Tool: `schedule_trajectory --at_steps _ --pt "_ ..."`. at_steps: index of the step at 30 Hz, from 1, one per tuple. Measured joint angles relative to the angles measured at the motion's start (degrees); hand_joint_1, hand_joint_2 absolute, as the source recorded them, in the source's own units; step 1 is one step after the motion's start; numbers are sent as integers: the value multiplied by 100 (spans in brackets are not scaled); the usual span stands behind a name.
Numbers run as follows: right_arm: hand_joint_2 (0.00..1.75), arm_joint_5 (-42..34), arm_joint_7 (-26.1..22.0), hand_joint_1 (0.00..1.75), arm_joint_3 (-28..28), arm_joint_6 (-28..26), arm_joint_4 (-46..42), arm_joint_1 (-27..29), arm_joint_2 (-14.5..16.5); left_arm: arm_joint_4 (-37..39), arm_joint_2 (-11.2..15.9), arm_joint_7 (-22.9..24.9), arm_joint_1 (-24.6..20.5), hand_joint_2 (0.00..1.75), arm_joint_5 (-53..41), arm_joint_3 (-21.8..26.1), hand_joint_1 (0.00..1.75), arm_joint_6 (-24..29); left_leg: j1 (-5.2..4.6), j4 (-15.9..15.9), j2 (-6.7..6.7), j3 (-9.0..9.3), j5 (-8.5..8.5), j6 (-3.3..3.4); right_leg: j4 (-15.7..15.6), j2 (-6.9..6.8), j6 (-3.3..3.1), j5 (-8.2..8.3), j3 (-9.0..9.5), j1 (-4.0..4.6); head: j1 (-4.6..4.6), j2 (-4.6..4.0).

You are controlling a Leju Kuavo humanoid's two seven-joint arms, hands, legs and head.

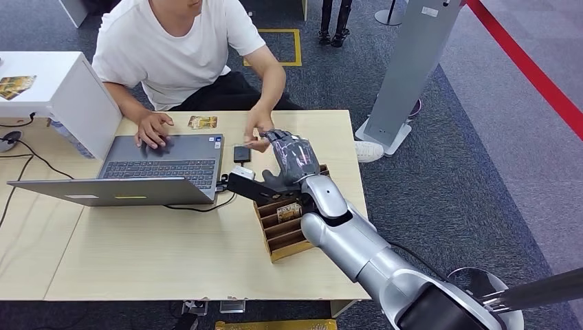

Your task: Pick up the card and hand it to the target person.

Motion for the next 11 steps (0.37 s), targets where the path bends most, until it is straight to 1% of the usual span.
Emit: schedule_trajectory --at_steps 7,11 --pt "175 -45 -2 0 19 -27 148 -12 10 0 6 -1 1 175 2 0 0 24 0 0 0 0 0 0 0 0 0 0 0 0 -2 0" --pt "175 -131 -11 0 18 -139 183 -13 11 0 13 -12 10 175 30 0 0 62 0 0 0 1 0 0 0 1 0 0 0 0 -1 0"
